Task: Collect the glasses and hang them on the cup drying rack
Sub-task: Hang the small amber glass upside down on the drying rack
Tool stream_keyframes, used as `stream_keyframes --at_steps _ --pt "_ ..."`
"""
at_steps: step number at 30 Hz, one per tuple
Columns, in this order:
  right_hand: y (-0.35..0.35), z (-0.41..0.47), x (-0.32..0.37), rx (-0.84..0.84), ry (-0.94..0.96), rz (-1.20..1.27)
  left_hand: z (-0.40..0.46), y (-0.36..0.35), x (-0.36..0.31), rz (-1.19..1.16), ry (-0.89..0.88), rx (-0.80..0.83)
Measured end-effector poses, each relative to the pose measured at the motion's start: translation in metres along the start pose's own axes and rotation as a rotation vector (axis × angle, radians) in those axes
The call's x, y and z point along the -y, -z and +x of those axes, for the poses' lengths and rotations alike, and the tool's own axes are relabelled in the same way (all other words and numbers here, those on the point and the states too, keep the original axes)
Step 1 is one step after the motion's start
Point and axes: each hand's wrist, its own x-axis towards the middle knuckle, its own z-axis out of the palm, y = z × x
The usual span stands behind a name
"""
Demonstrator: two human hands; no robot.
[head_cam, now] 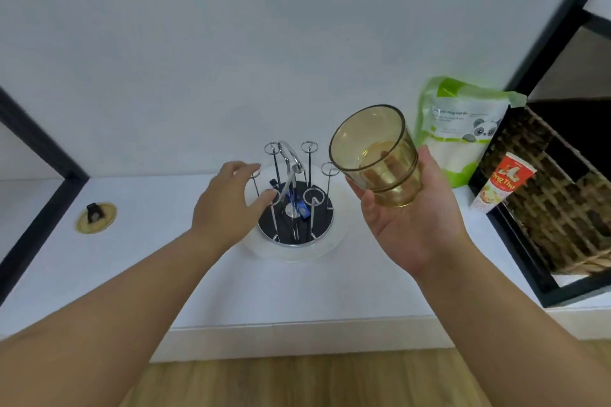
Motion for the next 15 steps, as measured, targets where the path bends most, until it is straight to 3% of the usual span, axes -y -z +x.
stream_keyframes --at_steps 3,7,10,15 --pt "0.004 0.004 -0.004 -0.004 -0.018 -0.029 0.022 0.003 0.003 0.046 0.007 -0.026" --pt "0.004 0.010 -0.002 0.002 -0.016 -0.029 0.050 0.001 0.015 0.079 -0.042 0.173" --pt "0.005 0.016 0.000 0.012 -0.013 -0.037 0.059 -0.001 0.010 0.001 -0.027 0.226" --pt "0.009 0.020 0.003 0.002 -0.010 -0.052 0.039 -0.004 -0.003 -0.072 -0.075 -0.019"
